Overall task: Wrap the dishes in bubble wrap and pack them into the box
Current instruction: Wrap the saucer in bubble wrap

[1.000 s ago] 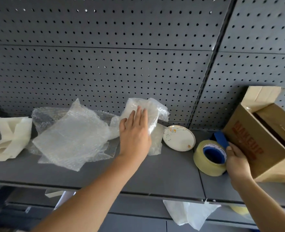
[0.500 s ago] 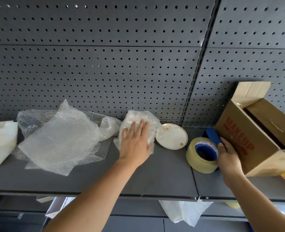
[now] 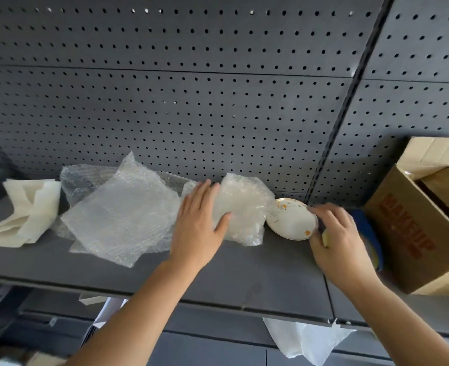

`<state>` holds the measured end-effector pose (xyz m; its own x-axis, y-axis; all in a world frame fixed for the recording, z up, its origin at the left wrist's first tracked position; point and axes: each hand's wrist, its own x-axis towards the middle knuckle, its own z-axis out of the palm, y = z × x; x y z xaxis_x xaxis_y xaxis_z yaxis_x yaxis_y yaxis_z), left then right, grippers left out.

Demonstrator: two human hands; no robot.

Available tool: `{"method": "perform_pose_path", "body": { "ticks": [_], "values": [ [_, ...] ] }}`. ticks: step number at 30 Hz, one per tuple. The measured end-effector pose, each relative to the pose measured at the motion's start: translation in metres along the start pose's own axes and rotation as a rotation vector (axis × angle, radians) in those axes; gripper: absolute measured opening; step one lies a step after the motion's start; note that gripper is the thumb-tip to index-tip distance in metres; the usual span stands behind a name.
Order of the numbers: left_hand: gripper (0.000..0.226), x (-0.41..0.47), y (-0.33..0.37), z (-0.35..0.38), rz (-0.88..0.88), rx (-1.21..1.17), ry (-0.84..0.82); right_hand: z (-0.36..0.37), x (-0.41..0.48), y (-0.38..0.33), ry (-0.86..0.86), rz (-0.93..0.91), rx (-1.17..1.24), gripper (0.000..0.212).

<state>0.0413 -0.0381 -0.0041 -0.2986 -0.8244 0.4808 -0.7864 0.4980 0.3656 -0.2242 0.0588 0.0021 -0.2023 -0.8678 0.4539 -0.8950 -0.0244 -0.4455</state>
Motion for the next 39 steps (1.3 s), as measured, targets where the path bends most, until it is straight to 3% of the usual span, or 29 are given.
{"method": "perform_pose_path", "body": {
  "ticks": [3,7,12,18,23,26,33,36,39],
  "values": [
    [0.082,-0.025,-0.054,-0.026,-0.063,0.148,0.008,0.027,0.009,-0.007,-0.229,-0.057,-0.167,0.05],
    [0.105,-0.057,-0.105,-0.042,-0.199,0.363,-0.237,0.049,0.026,-0.014,-0.481,0.023,-0.484,0.054],
    [0.081,-0.076,-0.137,-0.048,-0.31,0.387,-0.273,0.065,0.037,-0.015,-0.616,0.053,-0.659,0.043],
    [0.05,-0.075,-0.141,-0.059,-0.321,0.285,-0.13,0.076,0.033,-0.02,-0.566,0.022,-0.736,0.037],
    [0.039,-0.048,-0.129,-0.104,-0.543,0.114,0.029,0.07,0.033,-0.02,-0.481,0.092,-0.677,0.04],
    [0.03,-0.034,-0.13,-0.135,-0.599,-0.075,0.214,0.066,0.036,-0.019,-0.375,0.109,-0.671,0.037],
    [0.019,-0.023,-0.115,-0.196,-0.524,-0.612,0.62,0.068,0.044,-0.004,-0.212,0.051,-0.537,0.029],
    [0.013,-0.023,-0.108,-0.202,-0.472,-0.678,0.637,0.07,0.045,-0.003,-0.156,-0.014,-0.507,0.03],
    [0.011,-0.025,-0.095,-0.193,-0.441,-0.615,0.551,0.074,0.04,0.0,-0.183,-0.036,-0.524,0.03]
  ]
}}
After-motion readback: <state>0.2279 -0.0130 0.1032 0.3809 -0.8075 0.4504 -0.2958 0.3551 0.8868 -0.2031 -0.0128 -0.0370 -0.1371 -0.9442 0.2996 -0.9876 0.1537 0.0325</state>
